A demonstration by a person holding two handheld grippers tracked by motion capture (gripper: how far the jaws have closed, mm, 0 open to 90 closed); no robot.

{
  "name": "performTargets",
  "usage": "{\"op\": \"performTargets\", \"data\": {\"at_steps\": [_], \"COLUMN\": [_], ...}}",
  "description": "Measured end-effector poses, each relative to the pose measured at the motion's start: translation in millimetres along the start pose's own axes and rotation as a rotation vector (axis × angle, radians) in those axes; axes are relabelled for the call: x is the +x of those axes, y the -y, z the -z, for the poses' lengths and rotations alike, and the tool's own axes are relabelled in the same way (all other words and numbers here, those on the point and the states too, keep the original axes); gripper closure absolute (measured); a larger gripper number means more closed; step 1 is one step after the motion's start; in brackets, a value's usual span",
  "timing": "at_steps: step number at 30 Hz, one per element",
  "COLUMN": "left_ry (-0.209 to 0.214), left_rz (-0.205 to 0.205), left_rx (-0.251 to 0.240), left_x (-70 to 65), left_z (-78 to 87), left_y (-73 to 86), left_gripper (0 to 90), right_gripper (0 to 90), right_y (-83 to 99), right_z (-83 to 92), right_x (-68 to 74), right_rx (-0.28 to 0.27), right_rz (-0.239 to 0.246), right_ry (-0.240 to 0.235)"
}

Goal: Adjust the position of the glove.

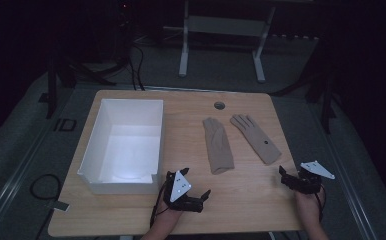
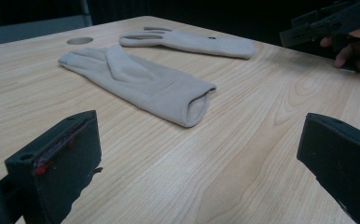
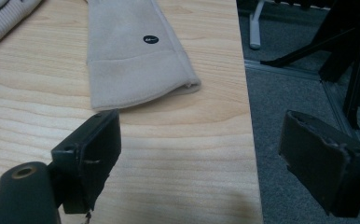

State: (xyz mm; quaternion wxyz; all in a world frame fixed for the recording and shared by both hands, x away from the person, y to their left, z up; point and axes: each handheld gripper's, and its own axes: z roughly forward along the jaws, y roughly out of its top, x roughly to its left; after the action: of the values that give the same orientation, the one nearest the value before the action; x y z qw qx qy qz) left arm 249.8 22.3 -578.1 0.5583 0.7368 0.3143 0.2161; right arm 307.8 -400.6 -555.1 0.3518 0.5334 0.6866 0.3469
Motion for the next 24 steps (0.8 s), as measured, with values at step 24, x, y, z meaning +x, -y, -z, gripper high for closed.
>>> {"op": "performTargets", "data": {"at_steps": [24], "left_ry": [-0.005], "left_rz": [-0.012], "left_rx": [0.002], "left_x": [-1.6], "left_z": [0.3], "left_y": [0.0], "left_gripper": [0.1], "right_gripper": [14.2], "right_y": [-51.5], "right_z": [12.4], "right_x": [0.6], "right_rx": [0.012], "right_rz": [0.013], "right_ry": [-0.078]}}
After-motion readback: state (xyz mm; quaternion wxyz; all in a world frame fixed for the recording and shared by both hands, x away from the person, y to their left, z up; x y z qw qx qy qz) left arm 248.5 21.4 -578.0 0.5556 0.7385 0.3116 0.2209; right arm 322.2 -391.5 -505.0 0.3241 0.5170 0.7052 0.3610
